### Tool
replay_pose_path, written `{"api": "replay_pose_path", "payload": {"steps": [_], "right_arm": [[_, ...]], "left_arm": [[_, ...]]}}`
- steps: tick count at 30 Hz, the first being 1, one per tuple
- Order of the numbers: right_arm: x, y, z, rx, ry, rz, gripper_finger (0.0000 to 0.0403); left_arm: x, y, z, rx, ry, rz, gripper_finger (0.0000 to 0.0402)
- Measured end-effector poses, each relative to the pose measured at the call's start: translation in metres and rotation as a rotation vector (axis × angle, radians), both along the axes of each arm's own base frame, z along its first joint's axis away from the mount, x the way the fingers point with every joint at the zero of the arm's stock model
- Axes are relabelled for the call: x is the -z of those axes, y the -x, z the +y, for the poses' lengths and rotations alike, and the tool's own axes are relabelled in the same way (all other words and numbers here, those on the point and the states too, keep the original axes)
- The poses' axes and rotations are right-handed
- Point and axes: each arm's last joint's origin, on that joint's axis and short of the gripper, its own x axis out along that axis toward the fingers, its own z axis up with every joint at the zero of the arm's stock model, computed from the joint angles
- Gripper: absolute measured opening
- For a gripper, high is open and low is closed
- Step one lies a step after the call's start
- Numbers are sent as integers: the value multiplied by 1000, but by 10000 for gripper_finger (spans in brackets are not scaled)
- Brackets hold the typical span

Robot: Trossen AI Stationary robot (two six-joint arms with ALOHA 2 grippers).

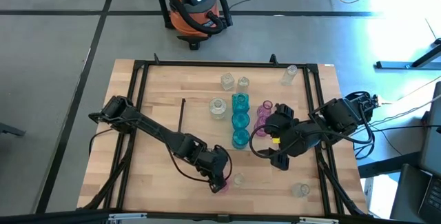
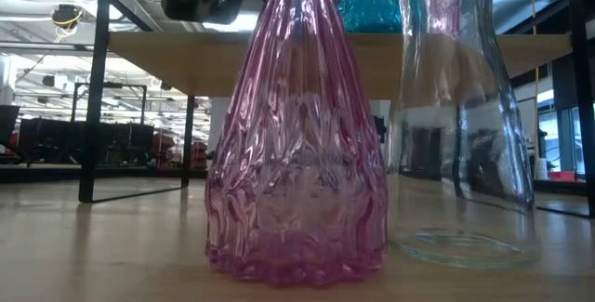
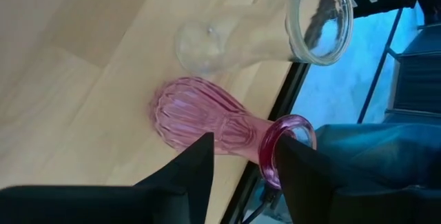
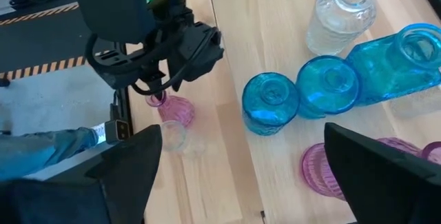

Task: Sort vases onto shelf
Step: Put the pink vase on the shelf

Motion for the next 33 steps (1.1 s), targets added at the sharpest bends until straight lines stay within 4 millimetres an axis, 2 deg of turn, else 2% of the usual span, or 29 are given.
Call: {"api": "replay_pose_path", "payload": {"steps": [3, 7, 8, 11, 15, 18, 22, 28, 30, 33], "right_arm": [[0, 0, 0, -1, 4, -1, 374], [0, 0, 0, -9, 12, -2, 374], [0, 0, 0, -9, 12, -2, 374], [0, 0, 0, -3, 19, -6, 374], [0, 0, -1, 6, 31, -13, 374], [0, 0, -1, 4, 34, -14, 374], [-1, 0, -1, -1, 38, -13, 374], [-1, 0, 0, -104, 80, -6, 374], [-2, -1, 1, -142, 81, -19, 374], [-6, -6, 5, -195, 48, -77, 374]], "left_arm": [[0, 0, 1, 6, 11, 4, 111], [0, 1, 1, 20, 28, 23, 28], [0, 1, 1, 24, 36, 30, 19], [-4, 4, 2, 26, 36, 37, 16], [-22, 15, 5, 21, 2, 88, 16], [-48, 26, 9, 4, -62, 122, 13], [-102, 41, 18, -8, -98, 95, 13], [-175, 50, 32, -11, -98, -74, 13], [-194, 53, 38, -16, -92, -135, 13], [-209, 57, 45, -7, -96, -191, 13]]}}
